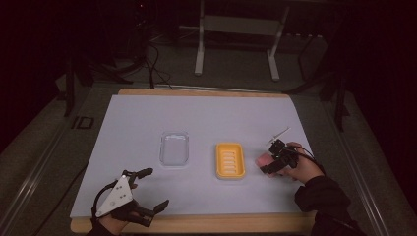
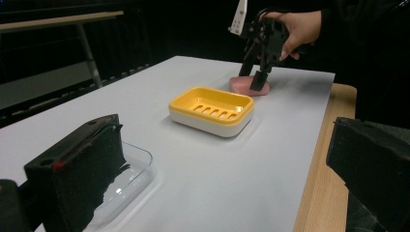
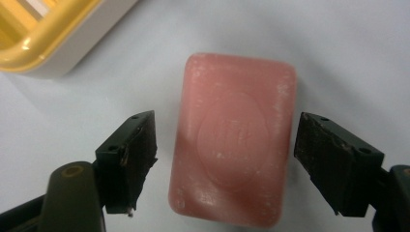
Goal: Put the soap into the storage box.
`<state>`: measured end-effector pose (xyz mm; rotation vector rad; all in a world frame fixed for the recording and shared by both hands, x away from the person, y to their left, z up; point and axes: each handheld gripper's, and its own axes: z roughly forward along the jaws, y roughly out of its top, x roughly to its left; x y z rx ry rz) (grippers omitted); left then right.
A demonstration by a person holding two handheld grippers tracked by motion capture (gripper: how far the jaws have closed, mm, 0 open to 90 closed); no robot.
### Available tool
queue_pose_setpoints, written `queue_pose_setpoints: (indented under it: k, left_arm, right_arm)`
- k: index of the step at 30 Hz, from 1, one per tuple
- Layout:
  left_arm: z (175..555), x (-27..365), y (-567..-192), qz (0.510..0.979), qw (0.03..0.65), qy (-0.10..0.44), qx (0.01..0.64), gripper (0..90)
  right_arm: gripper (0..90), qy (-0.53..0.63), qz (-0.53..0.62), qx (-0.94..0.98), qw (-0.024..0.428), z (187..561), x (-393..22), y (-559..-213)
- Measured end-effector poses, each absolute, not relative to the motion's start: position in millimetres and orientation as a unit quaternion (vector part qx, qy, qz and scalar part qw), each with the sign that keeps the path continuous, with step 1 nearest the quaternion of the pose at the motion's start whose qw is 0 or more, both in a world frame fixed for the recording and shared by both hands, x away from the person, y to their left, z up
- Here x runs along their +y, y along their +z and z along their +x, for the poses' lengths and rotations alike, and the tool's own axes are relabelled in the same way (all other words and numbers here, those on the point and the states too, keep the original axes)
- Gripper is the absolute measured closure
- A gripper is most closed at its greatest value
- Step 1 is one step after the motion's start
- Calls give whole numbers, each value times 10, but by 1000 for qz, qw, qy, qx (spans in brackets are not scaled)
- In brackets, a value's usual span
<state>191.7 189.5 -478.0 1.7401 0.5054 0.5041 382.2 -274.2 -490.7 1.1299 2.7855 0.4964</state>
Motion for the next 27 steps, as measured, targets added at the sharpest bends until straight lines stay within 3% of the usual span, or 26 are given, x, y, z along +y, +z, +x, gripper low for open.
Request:
queue_pose_setpoints:
  k: [7,27]
  left_arm:
    - [1919,1892,-4783,748,588,216,217,6]
    - [1919,1895,-4780,747,591,216,217,6]
  right_arm:
    - [350,135,370,917,60,3822,-2693,-5030]
    - [377,126,525,838,79,3686,-2637,-4885]
